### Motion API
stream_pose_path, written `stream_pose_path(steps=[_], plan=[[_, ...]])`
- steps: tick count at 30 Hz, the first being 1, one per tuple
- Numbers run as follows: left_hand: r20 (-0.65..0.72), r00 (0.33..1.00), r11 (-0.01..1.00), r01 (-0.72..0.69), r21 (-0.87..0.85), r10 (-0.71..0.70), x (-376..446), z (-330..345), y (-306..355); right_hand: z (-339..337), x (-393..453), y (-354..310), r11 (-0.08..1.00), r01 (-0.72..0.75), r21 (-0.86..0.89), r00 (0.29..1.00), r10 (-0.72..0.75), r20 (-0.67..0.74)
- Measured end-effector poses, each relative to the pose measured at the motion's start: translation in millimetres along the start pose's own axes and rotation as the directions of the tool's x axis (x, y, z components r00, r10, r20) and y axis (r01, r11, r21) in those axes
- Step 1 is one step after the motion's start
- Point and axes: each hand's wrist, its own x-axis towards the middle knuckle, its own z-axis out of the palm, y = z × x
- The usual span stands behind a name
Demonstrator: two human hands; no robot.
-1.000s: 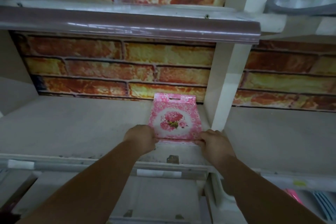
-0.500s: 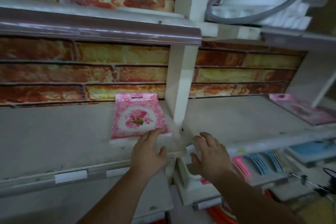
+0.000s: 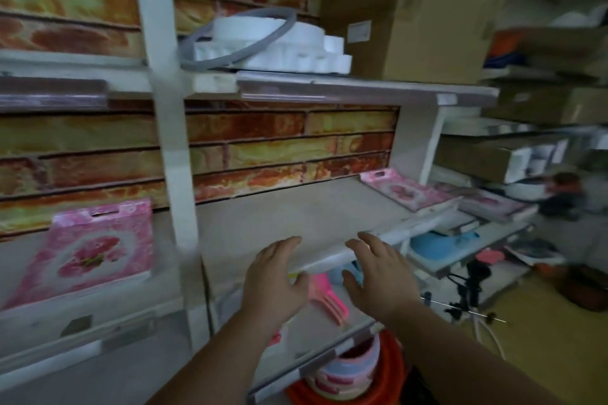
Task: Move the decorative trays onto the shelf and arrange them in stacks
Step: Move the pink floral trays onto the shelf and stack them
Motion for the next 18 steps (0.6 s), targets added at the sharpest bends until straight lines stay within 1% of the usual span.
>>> stream_pose_path(steps=[4, 8, 10, 12, 16, 18], plan=[[0.038, 0.996, 0.997, -0.077, -0.013, 0.077, 15.5, 65.3, 61.2, -24.4, -7.4, 89.6, 0.992, -0.078, -0.101, 0.997, 0.077, -0.01], [0.089, 0.989, 0.993, -0.114, -0.044, 0.117, 31.5, 128.0, 116.5, -39.8, -21.8, 173.0, 0.982, -0.123, -0.143, 0.992, 0.127, 0.023], [0.114, 0.984, 0.99, -0.13, -0.052, 0.135, 40.6, 158.1, 138.4, -48.5, -27.7, 210.8, 0.976, -0.148, -0.157, 0.989, 0.15, -0.004], [0.15, 0.979, 0.989, -0.131, -0.069, 0.14, 46.7, 185.3, 159.7, -55.4, -33.7, 244.5, 0.969, -0.188, -0.159, 0.982, 0.185, -0.036], [0.25, 0.957, 0.988, -0.127, -0.089, 0.146, 58.9, 231.3, 198.9, -63.6, -42.6, 303.8, 0.952, -0.26, -0.164, 0.966, 0.255, -0.05], [0.304, 0.943, 0.987, -0.098, -0.128, 0.133, 70.8, 254.3, 215.6, -66.4, -45.2, 327.6, 0.939, -0.306, -0.155, 0.952, 0.299, -0.07]])
